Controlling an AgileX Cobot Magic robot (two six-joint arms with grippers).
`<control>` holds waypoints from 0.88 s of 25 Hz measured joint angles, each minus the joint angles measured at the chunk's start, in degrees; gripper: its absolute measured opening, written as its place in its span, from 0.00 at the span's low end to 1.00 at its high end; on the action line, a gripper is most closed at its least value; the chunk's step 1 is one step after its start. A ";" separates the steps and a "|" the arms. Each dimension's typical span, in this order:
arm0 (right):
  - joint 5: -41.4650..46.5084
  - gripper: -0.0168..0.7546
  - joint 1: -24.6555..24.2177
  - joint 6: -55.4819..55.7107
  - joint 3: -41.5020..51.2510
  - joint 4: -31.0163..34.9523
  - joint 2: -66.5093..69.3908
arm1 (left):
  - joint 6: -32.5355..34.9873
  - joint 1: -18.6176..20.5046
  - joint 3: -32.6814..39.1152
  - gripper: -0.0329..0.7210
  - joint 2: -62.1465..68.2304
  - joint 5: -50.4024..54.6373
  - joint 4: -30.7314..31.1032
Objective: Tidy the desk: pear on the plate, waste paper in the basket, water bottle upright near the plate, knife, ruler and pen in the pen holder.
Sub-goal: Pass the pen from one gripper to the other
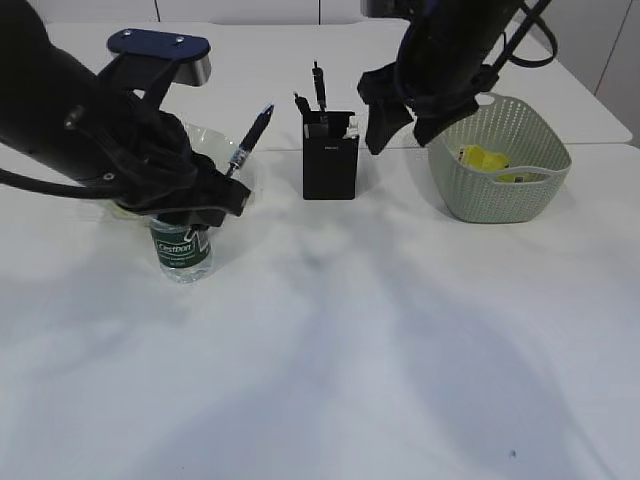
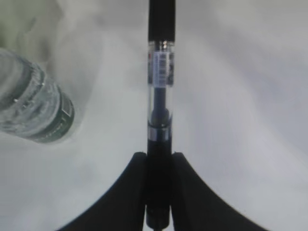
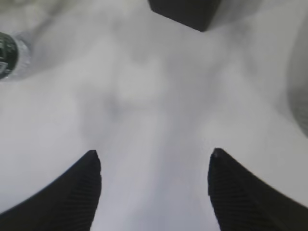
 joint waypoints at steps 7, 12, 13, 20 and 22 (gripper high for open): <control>0.59 0.69 0.00 -1.86 0.00 -11.72 0.00 | 0.00 0.00 0.00 0.17 -1.17 0.00 13.42; 0.79 0.69 0.00 -3.62 0.00 -12.90 0.00 | 0.00 0.00 0.00 0.17 -1.88 0.00 15.54; 0.79 0.69 0.00 -3.71 0.00 -12.95 0.00 | 0.00 0.00 0.00 0.17 -2.02 0.00 15.54; 0.82 0.69 0.00 -3.91 0.00 -13.04 0.00 | 0.00 0.00 0.00 0.17 -2.38 -0.34 14.12; 0.82 0.69 0.00 -3.91 0.00 -13.04 0.00 | 0.00 0.00 0.00 0.17 -2.76 -0.69 14.01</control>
